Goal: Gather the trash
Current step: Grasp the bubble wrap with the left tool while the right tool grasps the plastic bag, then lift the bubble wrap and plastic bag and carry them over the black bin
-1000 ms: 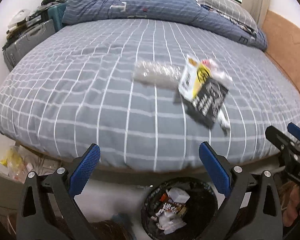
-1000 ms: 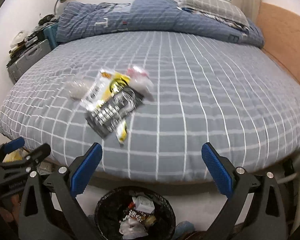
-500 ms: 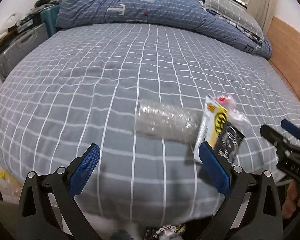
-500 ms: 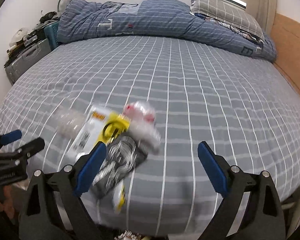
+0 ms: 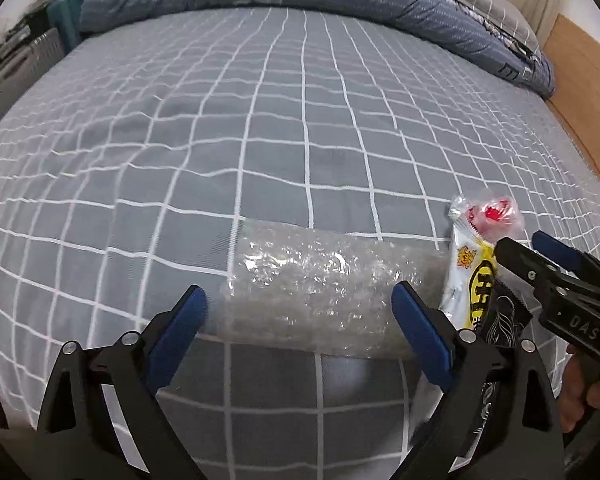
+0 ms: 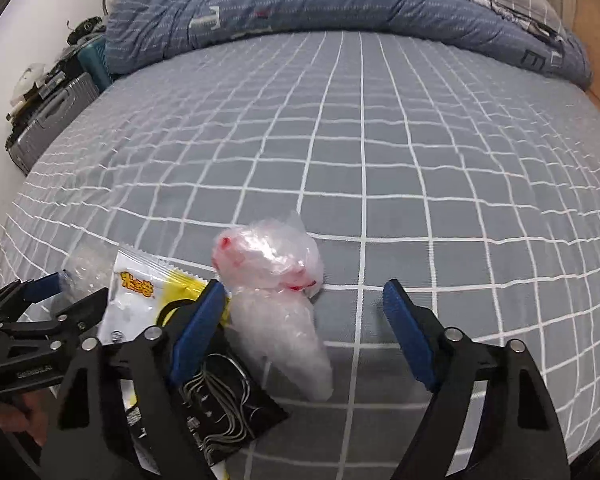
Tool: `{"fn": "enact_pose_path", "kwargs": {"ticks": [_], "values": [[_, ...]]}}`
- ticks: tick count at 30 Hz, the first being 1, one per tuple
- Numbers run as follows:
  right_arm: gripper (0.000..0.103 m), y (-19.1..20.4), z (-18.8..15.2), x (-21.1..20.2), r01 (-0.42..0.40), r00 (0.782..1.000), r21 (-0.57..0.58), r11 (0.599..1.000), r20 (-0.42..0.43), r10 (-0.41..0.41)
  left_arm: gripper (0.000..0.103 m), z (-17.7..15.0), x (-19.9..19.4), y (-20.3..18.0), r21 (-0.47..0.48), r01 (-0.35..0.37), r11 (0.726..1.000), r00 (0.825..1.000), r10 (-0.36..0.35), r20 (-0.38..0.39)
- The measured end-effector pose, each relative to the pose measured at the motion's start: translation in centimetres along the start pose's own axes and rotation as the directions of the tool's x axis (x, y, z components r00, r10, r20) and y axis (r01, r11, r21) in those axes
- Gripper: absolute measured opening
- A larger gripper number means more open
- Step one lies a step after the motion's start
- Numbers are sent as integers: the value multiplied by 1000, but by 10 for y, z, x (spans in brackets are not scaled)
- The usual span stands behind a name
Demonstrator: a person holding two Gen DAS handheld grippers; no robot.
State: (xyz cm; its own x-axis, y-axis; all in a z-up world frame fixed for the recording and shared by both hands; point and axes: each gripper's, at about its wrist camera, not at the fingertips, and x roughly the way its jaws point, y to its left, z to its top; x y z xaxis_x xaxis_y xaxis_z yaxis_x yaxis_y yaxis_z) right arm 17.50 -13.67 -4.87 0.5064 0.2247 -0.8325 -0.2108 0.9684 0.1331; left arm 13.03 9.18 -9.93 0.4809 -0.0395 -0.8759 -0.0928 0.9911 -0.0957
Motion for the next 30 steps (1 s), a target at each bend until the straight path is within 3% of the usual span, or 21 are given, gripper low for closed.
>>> {"fn": "enact_pose_path", "kwargs": {"ticks": [11, 22, 30], "values": [[57, 5, 3, 12, -91, 995, 17, 996, -30, 91, 73, 2, 10, -3, -20, 11, 1000, 1000, -12, -17], [46, 12, 2, 16, -72, 997, 7, 997, -24, 72, 63, -1, 6, -3, -3, 1, 1000, 1000, -1, 5], [45, 6, 5, 7, -42, 999, 20, 999, 16, 41, 55, 4, -4, -1, -14, 12, 1000, 999, -12, 30]]}}
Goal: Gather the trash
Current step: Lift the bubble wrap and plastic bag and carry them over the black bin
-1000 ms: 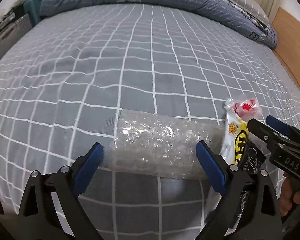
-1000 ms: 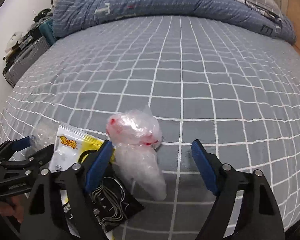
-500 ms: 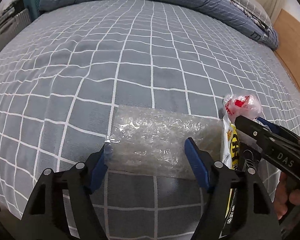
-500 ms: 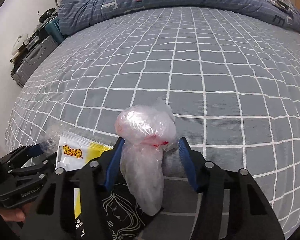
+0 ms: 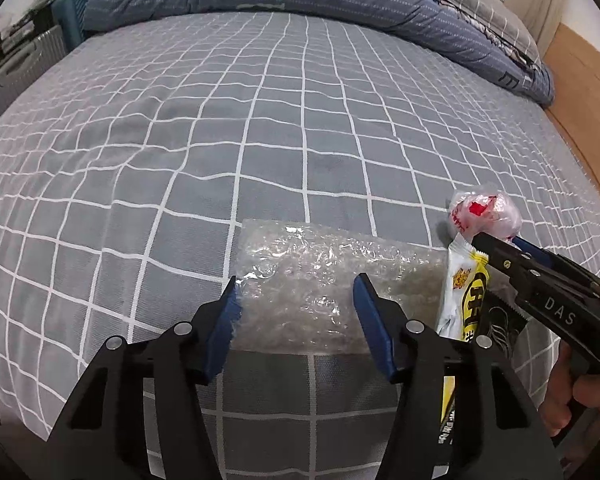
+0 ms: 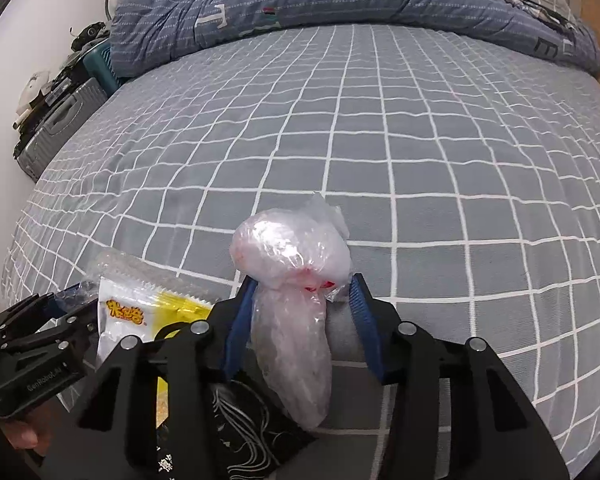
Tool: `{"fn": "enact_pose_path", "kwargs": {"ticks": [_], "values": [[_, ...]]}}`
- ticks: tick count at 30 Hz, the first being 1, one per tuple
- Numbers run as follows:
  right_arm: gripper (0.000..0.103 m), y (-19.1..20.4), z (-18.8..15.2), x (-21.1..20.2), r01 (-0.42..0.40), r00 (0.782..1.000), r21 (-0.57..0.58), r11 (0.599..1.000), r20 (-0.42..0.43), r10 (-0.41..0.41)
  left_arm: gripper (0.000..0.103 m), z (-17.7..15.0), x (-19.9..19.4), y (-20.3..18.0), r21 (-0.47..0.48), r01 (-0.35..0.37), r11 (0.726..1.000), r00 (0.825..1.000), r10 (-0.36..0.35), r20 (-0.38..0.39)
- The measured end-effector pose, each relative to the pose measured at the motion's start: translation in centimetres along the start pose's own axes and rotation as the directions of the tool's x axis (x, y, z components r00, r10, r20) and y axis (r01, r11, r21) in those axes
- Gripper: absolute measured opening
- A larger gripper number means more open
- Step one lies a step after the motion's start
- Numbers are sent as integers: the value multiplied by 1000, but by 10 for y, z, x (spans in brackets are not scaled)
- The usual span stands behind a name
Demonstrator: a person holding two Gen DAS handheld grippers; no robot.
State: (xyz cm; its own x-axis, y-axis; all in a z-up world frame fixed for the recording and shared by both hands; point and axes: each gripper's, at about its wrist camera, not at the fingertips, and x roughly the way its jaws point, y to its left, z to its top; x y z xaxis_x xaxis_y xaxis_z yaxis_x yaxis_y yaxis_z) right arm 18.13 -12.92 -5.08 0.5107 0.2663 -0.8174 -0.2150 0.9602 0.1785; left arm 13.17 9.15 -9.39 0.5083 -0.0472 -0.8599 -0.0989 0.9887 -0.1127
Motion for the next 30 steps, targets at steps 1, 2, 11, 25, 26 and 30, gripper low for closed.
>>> {"fn": "enact_pose_path", "kwargs": {"ticks": [1, 2, 11, 25, 26, 30], "values": [[45, -1, 1, -3, 7, 1000, 2, 1000, 11, -7, 55, 1, -1, 0, 1, 0, 1000, 1000, 0, 3], [45, -1, 2, -4, 9, 1000, 3, 1000, 17, -9, 55, 1, -1, 1, 2, -1, 1000, 1000, 1, 4], [45, -3, 4, -11, 18, 999, 1, 1000, 35, -18, 74, -7, 19, 1, 8, -10, 1000, 999, 10, -32], [45, -3, 5, -15, 21, 999, -3, 1000, 48, -21, 47, -5, 10, -2, 16, 4, 1000, 1000, -4, 0], [45, -3, 5, -16, 23, 998, -5, 1000, 50, -23, 46, -4, 9, -2, 14, 6, 1000, 1000, -6, 7], [45, -5, 6, -19, 29, 998, -3, 1000, 60, -28, 43, 3, -5, 3, -16, -10, 1000, 998, 11, 65]]}}
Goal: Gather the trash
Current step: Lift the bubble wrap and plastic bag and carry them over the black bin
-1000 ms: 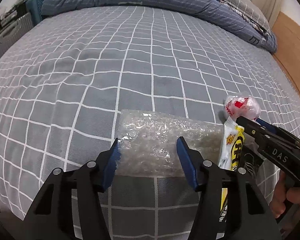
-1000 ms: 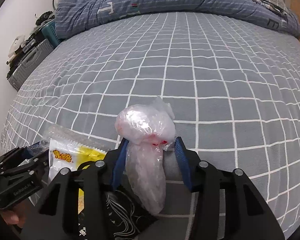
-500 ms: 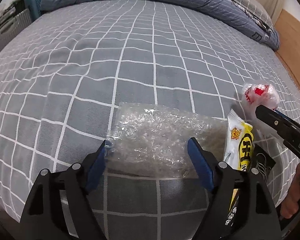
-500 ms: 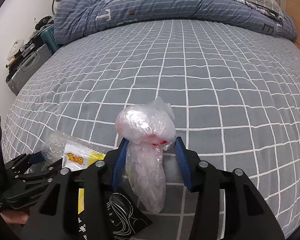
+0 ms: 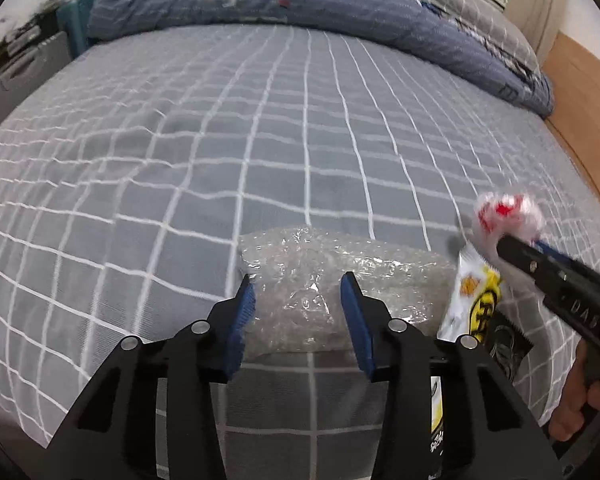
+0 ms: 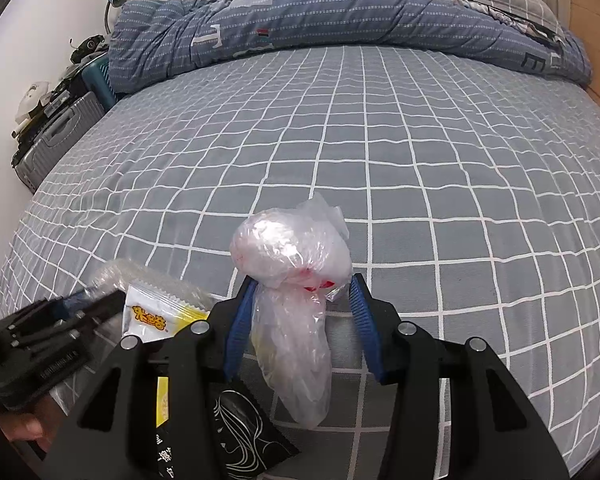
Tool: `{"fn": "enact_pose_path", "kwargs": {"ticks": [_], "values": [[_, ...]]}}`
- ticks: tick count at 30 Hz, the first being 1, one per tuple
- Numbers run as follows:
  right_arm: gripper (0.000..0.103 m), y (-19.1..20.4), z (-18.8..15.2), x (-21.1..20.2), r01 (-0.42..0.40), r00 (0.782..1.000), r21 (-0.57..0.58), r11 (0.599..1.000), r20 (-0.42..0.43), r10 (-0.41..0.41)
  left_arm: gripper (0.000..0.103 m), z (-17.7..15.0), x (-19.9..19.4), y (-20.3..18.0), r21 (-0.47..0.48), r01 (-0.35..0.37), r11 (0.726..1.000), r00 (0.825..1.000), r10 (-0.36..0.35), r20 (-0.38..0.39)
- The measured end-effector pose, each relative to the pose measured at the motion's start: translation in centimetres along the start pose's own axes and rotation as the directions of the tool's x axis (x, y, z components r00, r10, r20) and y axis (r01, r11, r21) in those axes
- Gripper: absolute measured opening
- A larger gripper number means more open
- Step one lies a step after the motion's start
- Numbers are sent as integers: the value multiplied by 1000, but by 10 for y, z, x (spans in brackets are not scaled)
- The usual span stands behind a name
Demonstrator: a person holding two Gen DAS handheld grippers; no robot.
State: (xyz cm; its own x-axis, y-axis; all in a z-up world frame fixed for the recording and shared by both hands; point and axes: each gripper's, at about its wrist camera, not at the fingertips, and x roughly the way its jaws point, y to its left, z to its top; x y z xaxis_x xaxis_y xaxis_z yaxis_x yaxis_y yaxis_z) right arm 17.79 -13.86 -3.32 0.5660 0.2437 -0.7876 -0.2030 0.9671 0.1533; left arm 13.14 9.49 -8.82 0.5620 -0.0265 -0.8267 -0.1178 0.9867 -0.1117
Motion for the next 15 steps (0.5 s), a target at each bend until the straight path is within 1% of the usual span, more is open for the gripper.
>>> {"fn": "enact_pose_path", "kwargs": {"ticks": [8, 15], "values": [[45, -3, 3, -6, 10, 1000, 14, 1000, 23, -11, 42, 12, -18, 23, -82, -16, 997, 998, 21, 64], [45, -2, 7, -20, 18, 998, 11, 1000, 60, -18, 42, 15, -36, 26, -88, -13, 996, 994, 23, 107]]}}
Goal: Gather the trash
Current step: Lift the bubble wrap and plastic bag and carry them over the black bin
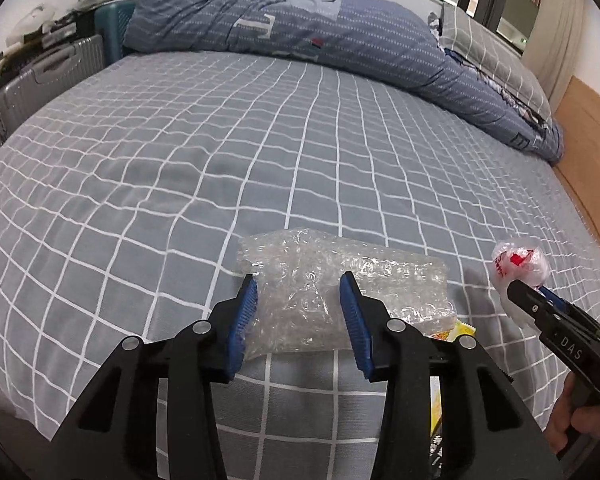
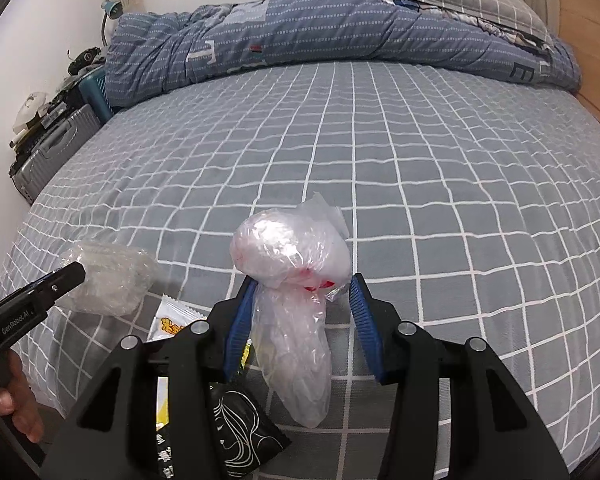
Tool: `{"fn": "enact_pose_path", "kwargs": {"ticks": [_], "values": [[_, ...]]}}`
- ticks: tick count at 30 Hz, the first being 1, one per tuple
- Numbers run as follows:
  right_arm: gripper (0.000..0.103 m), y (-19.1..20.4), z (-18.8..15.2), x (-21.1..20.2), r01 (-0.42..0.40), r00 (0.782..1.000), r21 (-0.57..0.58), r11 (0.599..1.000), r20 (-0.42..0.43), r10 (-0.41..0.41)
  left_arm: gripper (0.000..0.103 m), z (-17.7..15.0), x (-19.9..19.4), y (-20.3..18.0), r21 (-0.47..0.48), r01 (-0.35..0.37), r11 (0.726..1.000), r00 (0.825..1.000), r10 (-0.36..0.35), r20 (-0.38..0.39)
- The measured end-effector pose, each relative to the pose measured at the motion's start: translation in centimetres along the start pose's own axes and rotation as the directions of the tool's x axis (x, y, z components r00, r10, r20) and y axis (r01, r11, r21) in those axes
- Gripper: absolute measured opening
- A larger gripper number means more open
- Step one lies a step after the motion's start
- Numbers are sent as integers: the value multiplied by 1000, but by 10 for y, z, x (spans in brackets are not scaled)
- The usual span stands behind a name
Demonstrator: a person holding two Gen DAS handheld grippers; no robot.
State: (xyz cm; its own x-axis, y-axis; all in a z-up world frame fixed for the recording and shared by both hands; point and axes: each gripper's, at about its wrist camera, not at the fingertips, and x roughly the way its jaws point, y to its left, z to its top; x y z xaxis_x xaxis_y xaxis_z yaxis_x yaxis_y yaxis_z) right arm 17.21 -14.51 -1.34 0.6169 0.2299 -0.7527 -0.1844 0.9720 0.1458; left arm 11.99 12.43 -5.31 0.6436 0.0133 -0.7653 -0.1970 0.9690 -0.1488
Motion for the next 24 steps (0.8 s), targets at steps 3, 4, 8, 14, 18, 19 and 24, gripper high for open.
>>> {"fn": "enact_pose_path", "kwargs": {"ticks": [3, 4, 8, 14, 18, 19, 24], "values": [[45, 0, 0, -9, -1, 1000, 2, 1000, 15, 1, 42, 3, -9, -5, 12, -3, 1000, 1000, 3, 22], [45, 1, -1, -11, -4, 1000, 2, 1000, 18, 4, 42, 4, -11, -6, 15, 0, 1000, 1000, 0, 27], [45, 4, -7, -20, 2, 1000, -17, 1000, 23, -2, 42, 5, -18, -11, 25, -3, 1000, 999, 2, 42], [45, 4, -16, -38, 10, 999, -24, 1000, 34, -9, 42, -4, -29, -15, 37, -3, 999, 999, 2, 48], [45, 4, -23, -49, 13, 999, -22, 1000, 38, -12, 42, -9, -42, -19, 48, 8, 999, 998, -11, 61], [45, 4, -24, -51, 15, 999, -20, 1000, 40, -14, 42, -12, -45, -20, 49, 11, 999, 998, -14, 62], [45, 4, -31, -65, 30, 998, -19, 999, 54, -29, 42, -21, -54, -26, 61, 21, 998, 998, -24, 57]]}}
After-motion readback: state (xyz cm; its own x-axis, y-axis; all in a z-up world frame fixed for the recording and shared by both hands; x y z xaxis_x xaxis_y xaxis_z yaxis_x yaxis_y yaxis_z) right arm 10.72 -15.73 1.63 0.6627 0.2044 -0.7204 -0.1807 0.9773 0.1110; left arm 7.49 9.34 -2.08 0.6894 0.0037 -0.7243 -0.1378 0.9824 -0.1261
